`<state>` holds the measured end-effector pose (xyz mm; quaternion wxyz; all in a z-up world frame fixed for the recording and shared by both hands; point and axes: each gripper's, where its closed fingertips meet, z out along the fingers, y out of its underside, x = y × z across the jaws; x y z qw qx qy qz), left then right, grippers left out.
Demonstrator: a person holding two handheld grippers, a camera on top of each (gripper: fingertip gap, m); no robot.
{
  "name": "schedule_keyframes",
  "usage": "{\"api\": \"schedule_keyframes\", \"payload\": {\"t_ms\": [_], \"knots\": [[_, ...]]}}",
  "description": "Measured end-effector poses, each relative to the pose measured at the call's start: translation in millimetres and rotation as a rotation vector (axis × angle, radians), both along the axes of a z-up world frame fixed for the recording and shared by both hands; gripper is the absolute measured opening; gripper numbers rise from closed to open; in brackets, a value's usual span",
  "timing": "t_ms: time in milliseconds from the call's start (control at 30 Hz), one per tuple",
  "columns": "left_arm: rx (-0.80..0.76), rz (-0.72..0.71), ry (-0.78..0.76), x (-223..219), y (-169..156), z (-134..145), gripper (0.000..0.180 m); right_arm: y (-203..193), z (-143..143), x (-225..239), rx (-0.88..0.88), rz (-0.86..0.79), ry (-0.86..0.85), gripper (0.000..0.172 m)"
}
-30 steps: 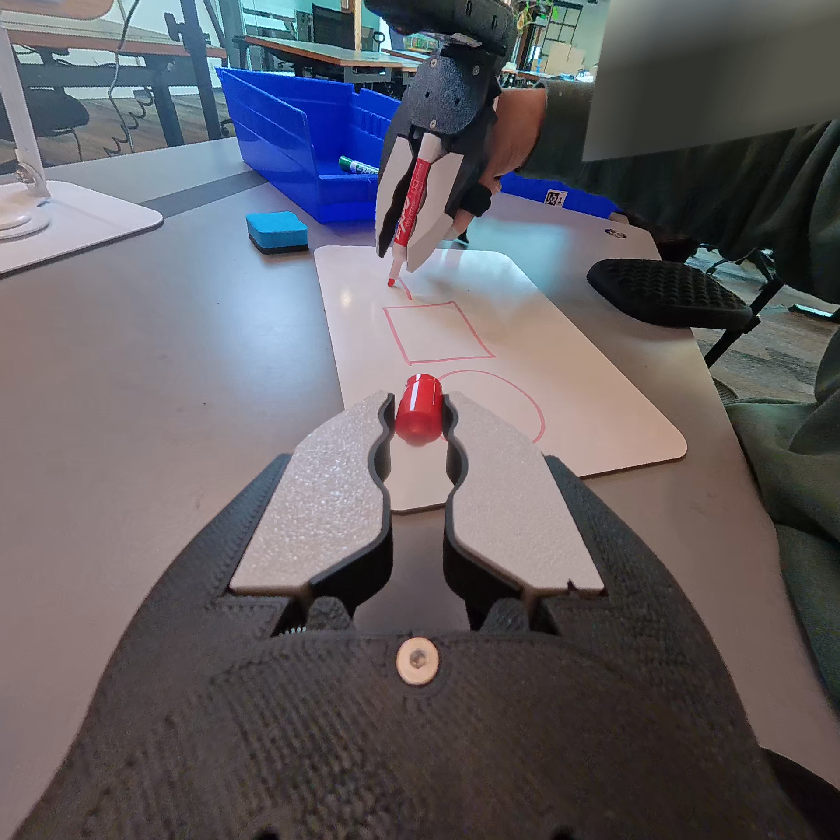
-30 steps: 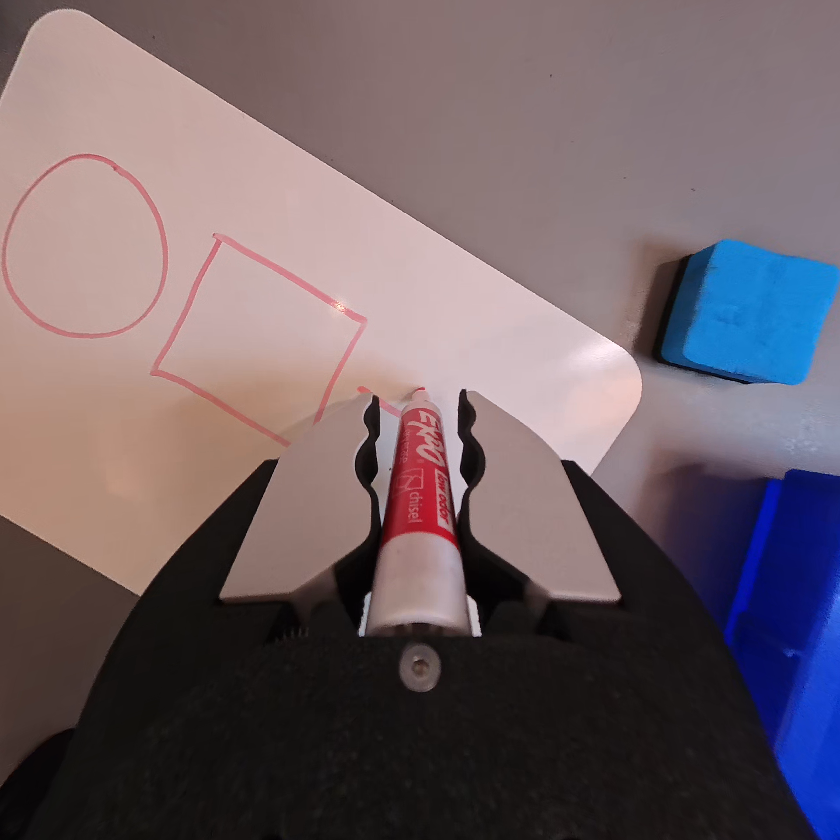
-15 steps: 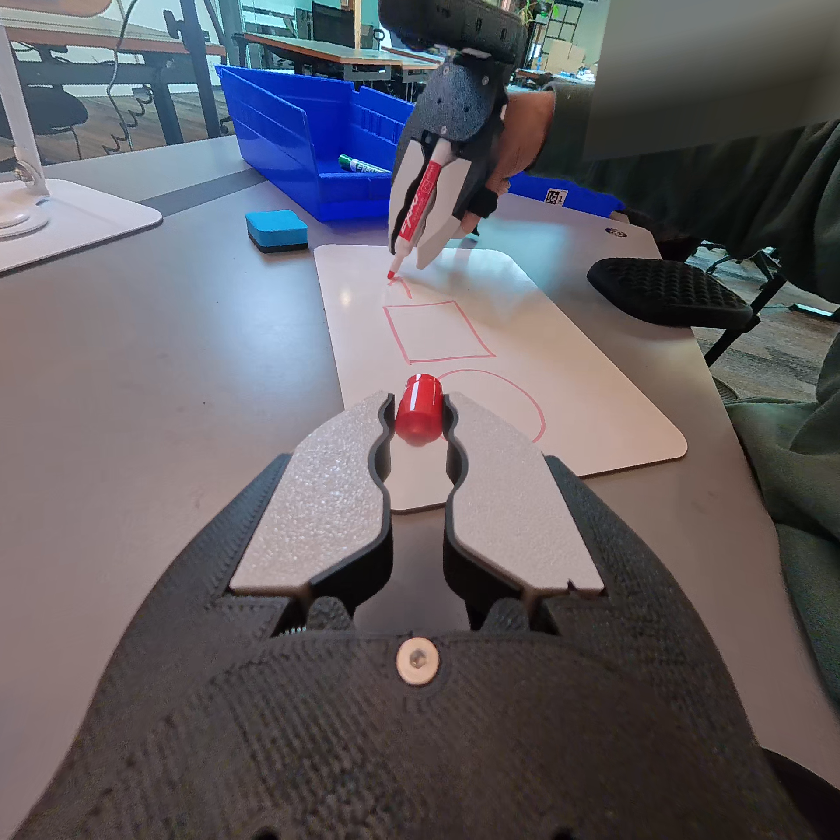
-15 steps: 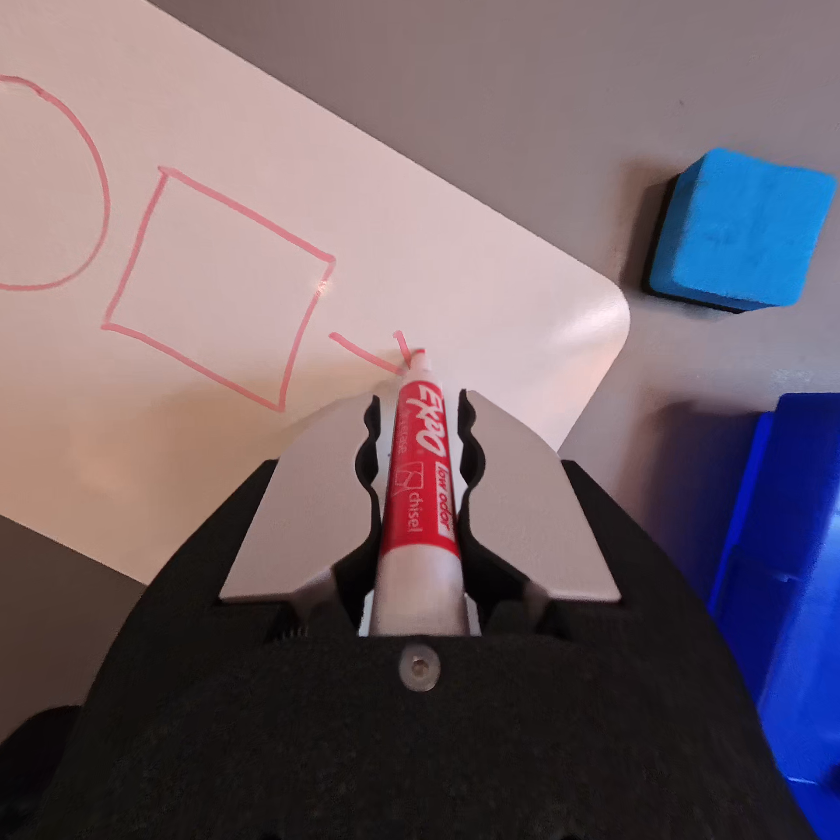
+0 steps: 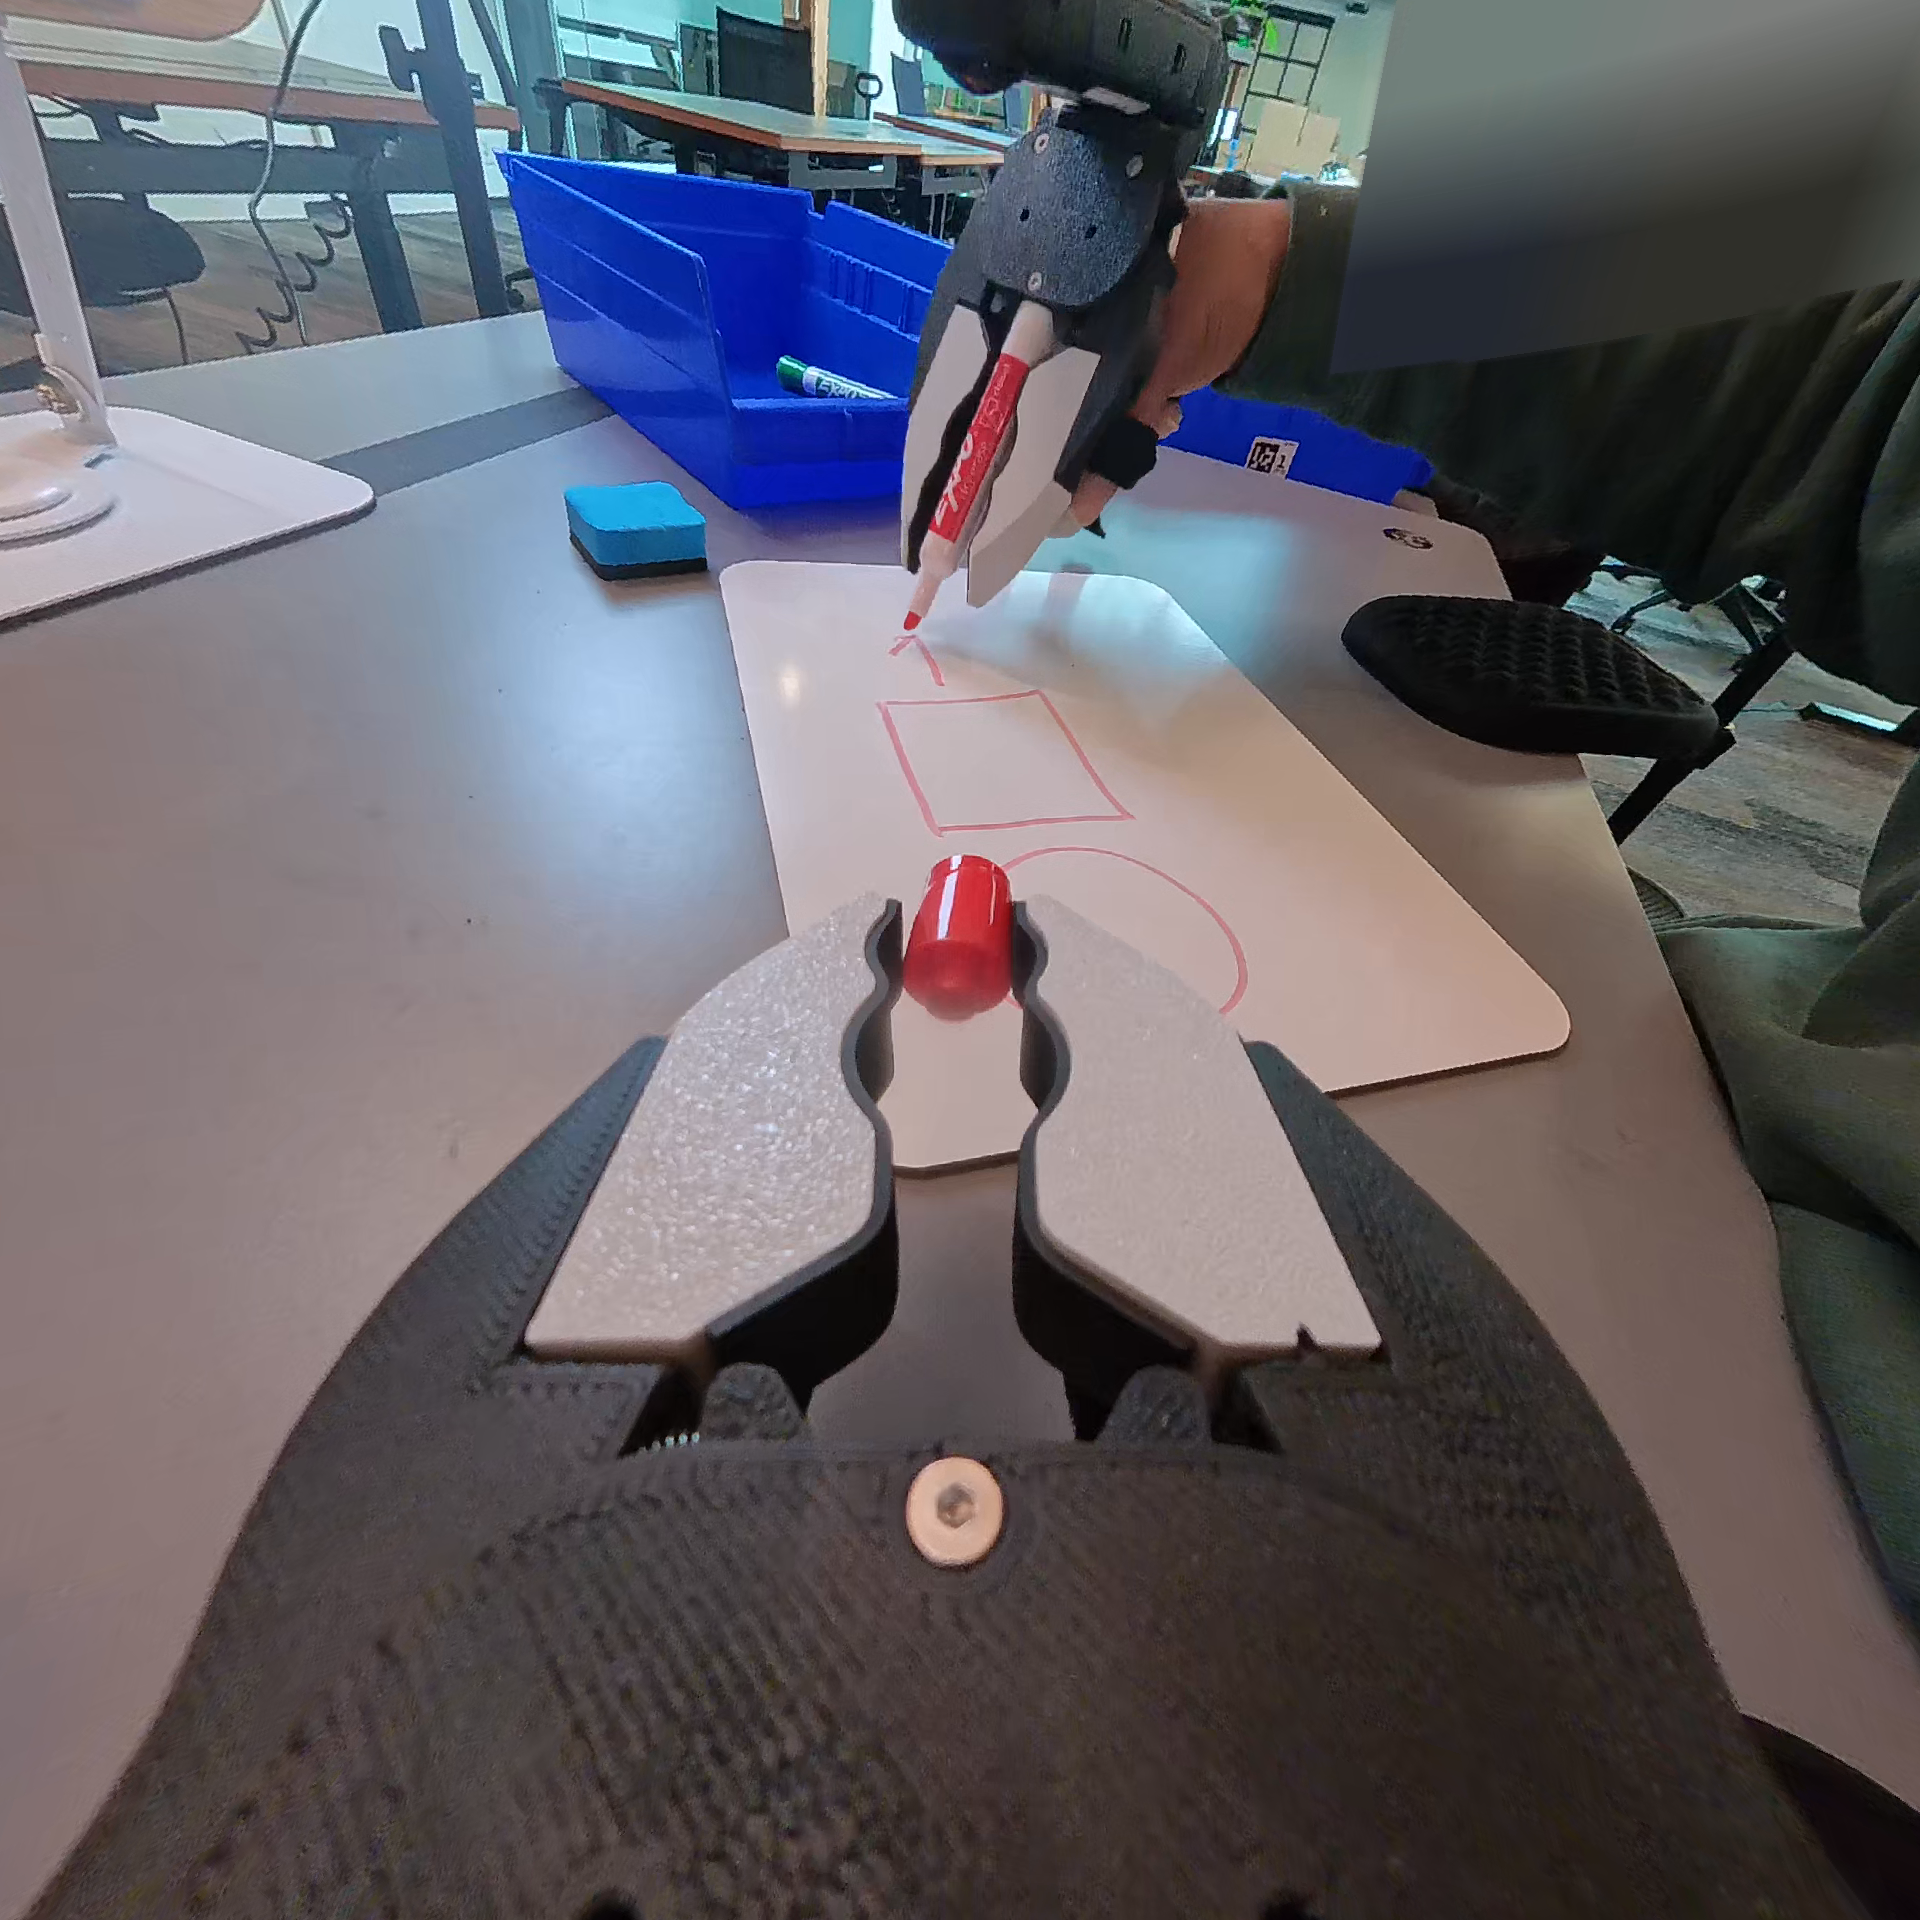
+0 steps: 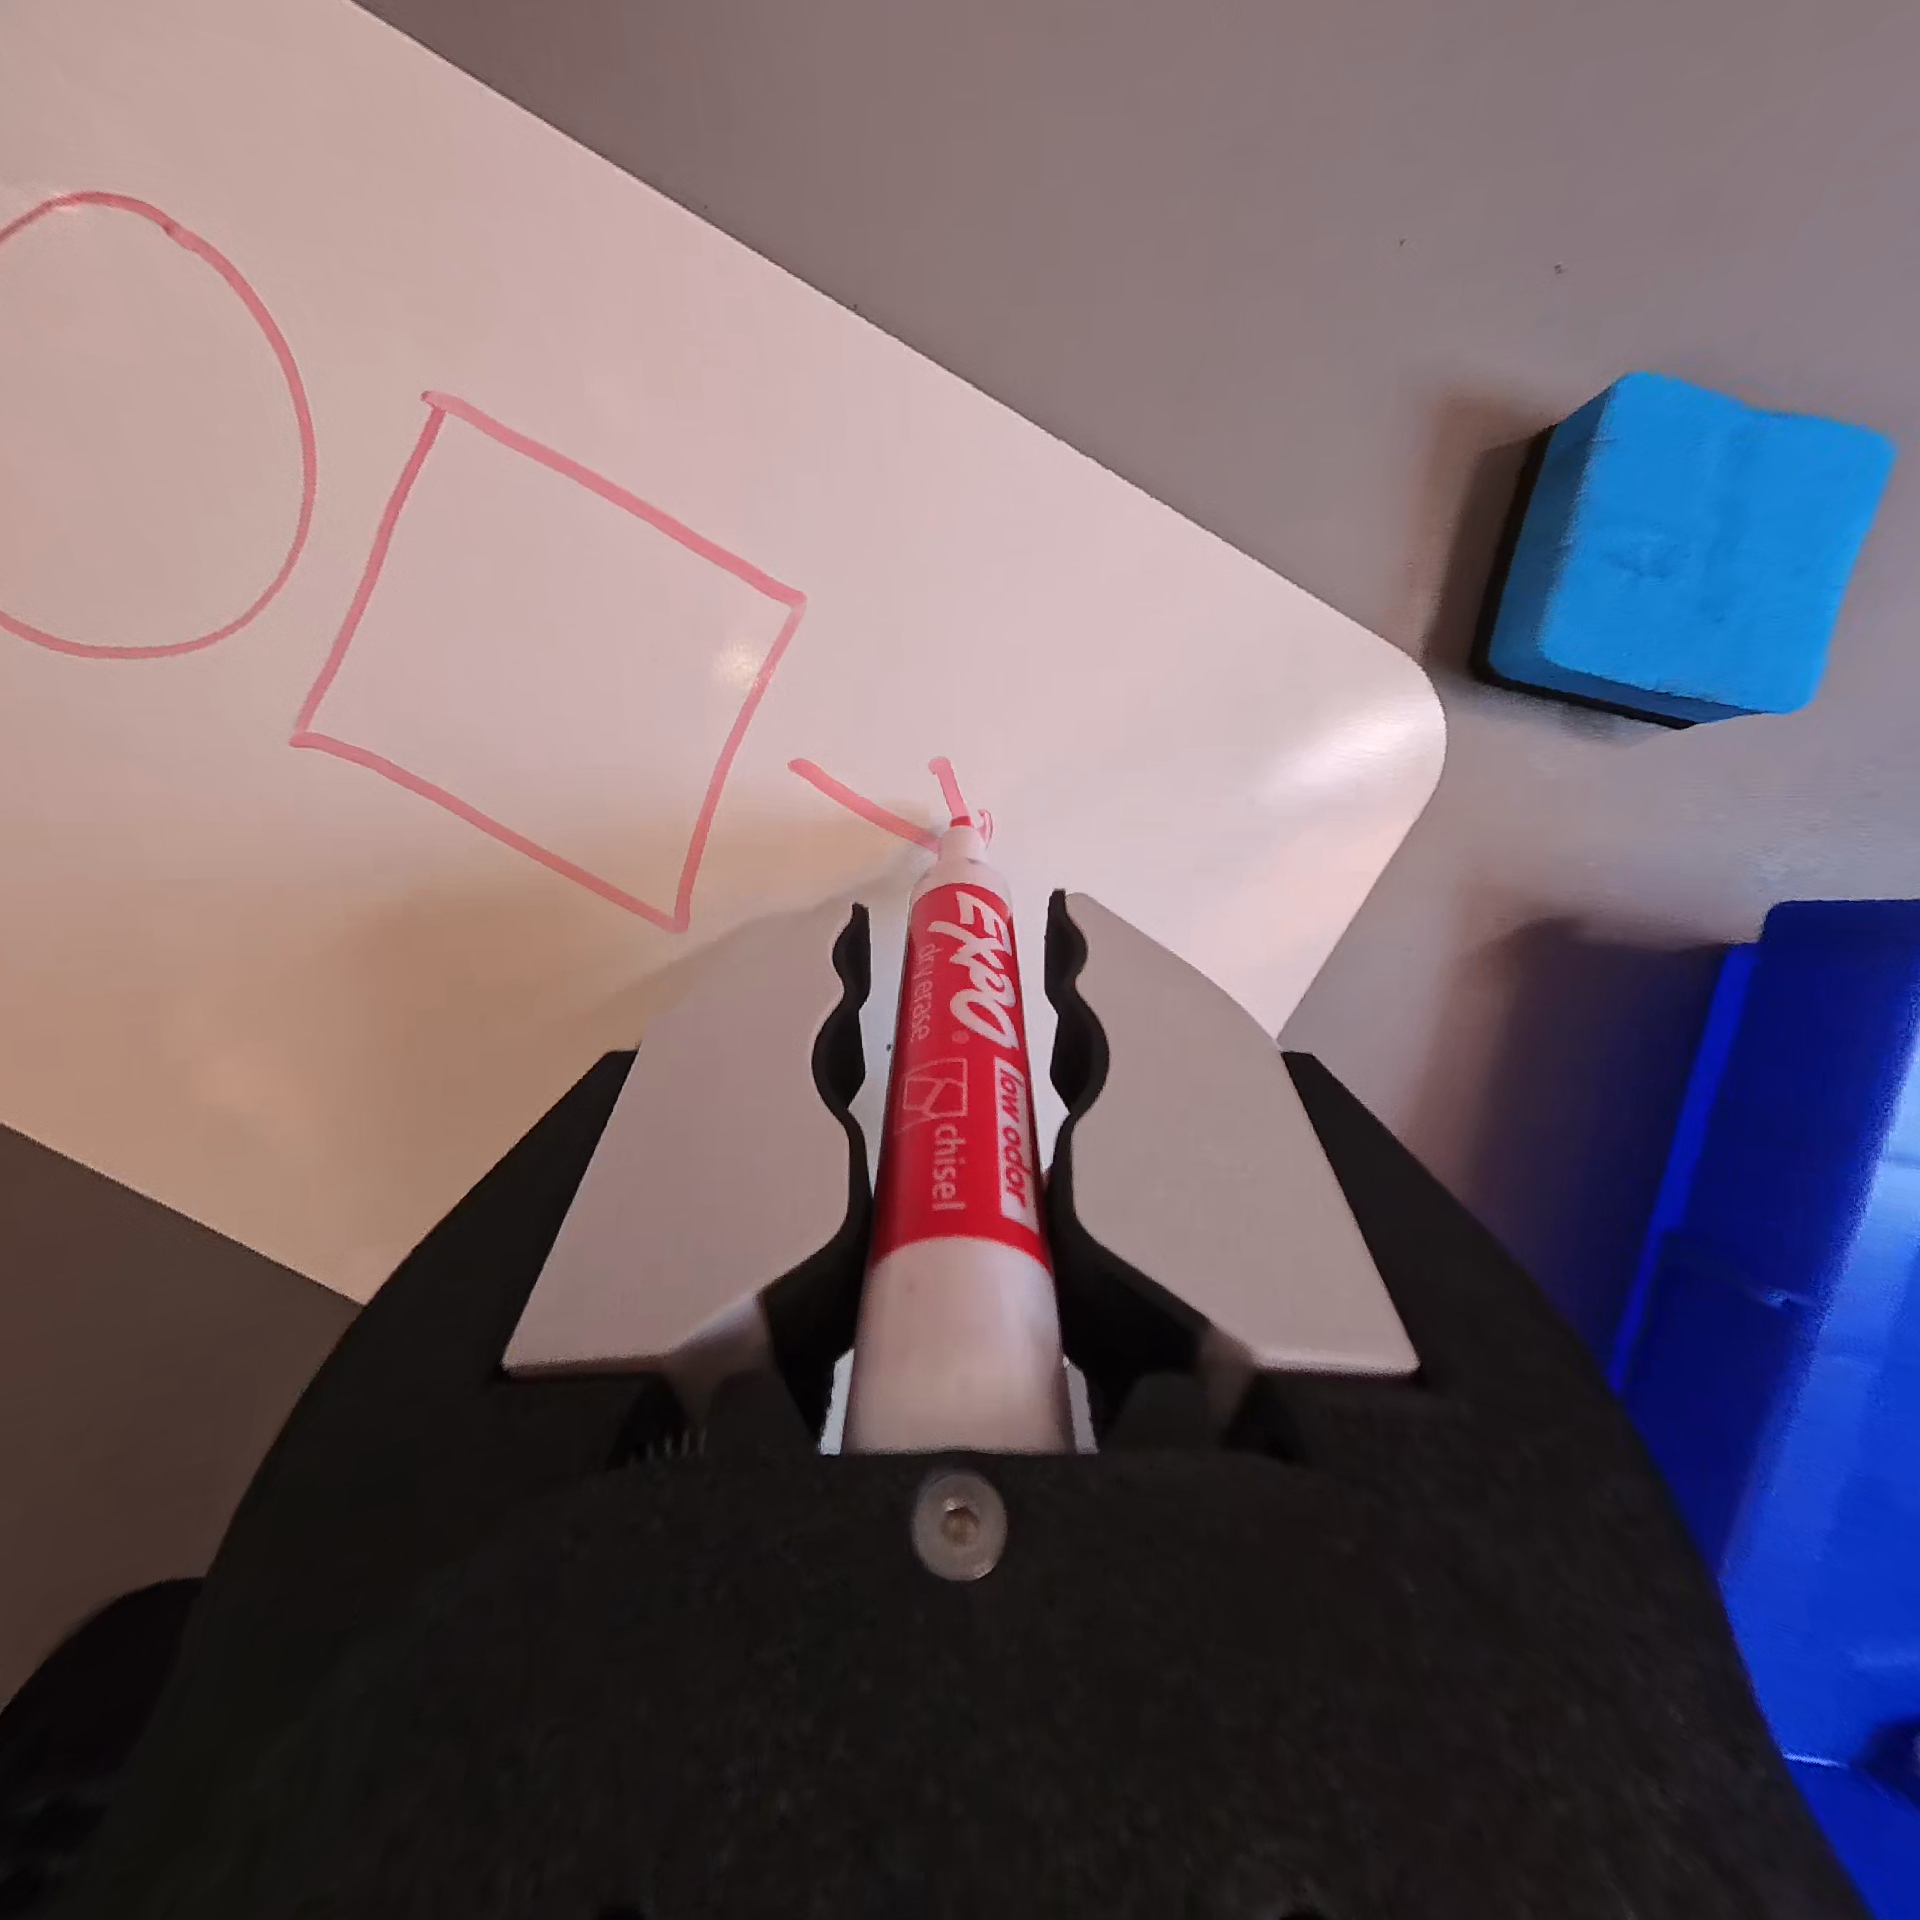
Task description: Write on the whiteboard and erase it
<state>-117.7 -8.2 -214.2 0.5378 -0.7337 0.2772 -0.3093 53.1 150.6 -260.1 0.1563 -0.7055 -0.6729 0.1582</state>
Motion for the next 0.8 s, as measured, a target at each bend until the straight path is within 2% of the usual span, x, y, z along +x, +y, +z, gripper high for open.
{"api": "schedule_keyframes", "payload": {"t_ms": [800], "knots": [[-0.003, -0.002, 0.0, 0, 0, 0, 0.02, 1, -6, 12, 0.017, 0.019, -0.109, 0.033]]}}
